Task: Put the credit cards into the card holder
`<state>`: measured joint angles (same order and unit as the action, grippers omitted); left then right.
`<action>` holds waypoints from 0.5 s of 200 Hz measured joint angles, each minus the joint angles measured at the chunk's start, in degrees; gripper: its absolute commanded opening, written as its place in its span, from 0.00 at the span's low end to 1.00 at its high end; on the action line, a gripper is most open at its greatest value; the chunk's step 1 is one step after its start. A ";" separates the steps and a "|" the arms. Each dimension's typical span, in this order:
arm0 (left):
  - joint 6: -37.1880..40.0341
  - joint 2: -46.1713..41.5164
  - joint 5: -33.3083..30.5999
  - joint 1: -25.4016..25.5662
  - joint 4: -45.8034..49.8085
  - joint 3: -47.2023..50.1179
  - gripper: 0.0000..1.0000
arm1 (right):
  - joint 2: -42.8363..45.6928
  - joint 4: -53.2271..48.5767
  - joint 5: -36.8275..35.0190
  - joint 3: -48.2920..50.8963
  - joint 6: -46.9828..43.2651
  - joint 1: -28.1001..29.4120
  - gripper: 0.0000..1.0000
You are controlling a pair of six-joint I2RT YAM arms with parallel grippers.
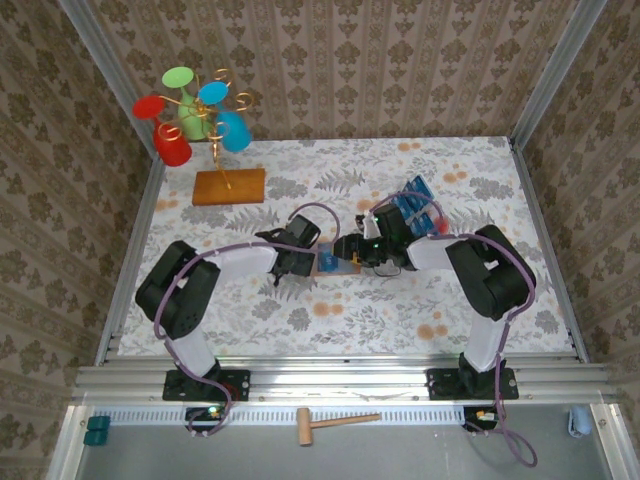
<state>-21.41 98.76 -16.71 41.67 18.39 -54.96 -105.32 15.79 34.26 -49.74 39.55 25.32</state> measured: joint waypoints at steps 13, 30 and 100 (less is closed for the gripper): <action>0.00 -1.22 0.37 -0.37 0.02 0.79 0.74 | 0.28 -2.54 -1.18 -0.68 -0.81 -0.04 0.47; -0.02 -2.86 0.68 -0.94 0.02 1.20 0.74 | 0.37 -6.25 -2.97 -2.08 -1.86 -0.04 0.29; -0.46 -5.84 2.14 -3.19 -0.85 1.57 0.74 | 0.35 -17.51 -8.68 -8.74 -5.18 0.61 0.01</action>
<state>-21.87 92.92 -14.57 38.48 17.54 -53.39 -104.97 -1.72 25.58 -58.48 34.37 25.93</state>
